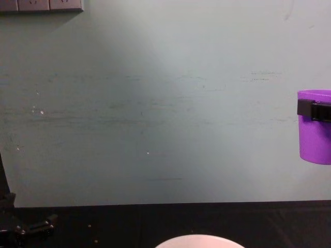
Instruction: Pick up the cup and pour the mung beans from the cup into the bowl.
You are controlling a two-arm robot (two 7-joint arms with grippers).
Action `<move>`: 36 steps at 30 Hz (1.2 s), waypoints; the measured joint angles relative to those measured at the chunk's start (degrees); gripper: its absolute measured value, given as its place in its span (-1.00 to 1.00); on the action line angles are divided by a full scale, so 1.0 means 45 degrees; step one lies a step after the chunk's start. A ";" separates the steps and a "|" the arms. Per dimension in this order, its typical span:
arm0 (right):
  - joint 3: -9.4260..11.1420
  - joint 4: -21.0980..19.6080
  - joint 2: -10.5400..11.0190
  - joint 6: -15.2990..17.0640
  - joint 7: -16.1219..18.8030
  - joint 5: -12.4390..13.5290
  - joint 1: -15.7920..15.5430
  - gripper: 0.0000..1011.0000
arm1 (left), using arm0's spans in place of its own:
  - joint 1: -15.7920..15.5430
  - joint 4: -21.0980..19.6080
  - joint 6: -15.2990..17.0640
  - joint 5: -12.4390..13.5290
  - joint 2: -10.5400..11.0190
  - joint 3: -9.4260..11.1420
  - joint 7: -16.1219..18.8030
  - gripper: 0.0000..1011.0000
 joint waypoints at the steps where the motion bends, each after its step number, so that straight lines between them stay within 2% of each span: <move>1: -0.0001 0.0000 0.0000 0.0000 -0.0001 -0.0001 0.0000 0.46 | 0.0000 0.0000 0.0000 0.0000 0.0000 0.0000 0.0000 1.00; 15: 0.0001 0.0000 -0.0010 0.0007 0.0021 -0.0035 0.0016 0.46 | 0.0000 0.0000 0.0000 0.0000 0.0000 0.0000 0.0000 1.00; 16: -0.0453 0.0666 -0.0329 0.0162 0.0535 -0.0256 0.0916 0.46 | 0.0000 0.0000 0.0000 0.0000 0.0000 0.0000 0.0000 1.00; 20: -0.0926 0.1274 -0.0515 0.0249 0.0704 -0.0651 0.1635 0.46 | 0.0000 0.0000 0.0000 0.0000 0.0000 0.0000 0.0000 1.00; 25: -0.1790 0.2066 -0.0649 0.0243 0.0828 -0.1819 0.2512 0.46 | 0.0000 0.0000 0.0000 0.0000 0.0000 0.0000 0.0000 1.00; 26: -0.2145 0.2255 -0.0645 0.0243 0.0869 -0.2376 0.2767 0.46 | 0.0000 0.0000 0.0000 0.0000 0.0000 0.0000 0.0000 1.00; 27: -0.2301 0.2328 -0.0630 0.0250 0.0871 -0.2689 0.2871 0.46 | 0.0000 0.0000 0.0000 -0.0001 0.0000 0.0000 0.0000 1.00; 28: -0.2656 0.2452 -0.0570 0.0275 0.0871 -0.3321 0.3066 0.46 | 0.0000 0.0000 0.0000 0.0000 0.0000 0.0000 0.0000 1.00; 30: -0.3023 0.2524 -0.0470 0.0302 0.0849 -0.4008 0.3240 0.46 | -0.0001 0.0000 0.0000 0.0000 0.0000 0.0000 0.0000 1.00; 31: -0.3332 0.2542 -0.0370 0.0323 0.0784 -0.4683 0.3377 0.46 | 0.0000 0.0000 0.0000 0.0000 0.0000 0.0000 0.0000 1.00; 34: -0.3788 0.2530 -0.0208 0.0341 0.0685 -0.5688 0.3540 0.46 | 0.0000 0.0000 0.0000 0.0000 0.0000 0.0000 0.0000 1.00; 35: -0.4110 0.2471 -0.0071 0.0350 0.0628 -0.6380 0.3638 0.46 | -0.0001 0.0000 0.0001 0.0000 0.0000 0.0000 0.0000 1.00; 36: -0.4242 0.2439 -0.0014 0.0355 0.0615 -0.6675 0.3684 0.46 | 0.0000 0.0000 0.0000 0.0000 0.0000 0.0000 0.0000 1.00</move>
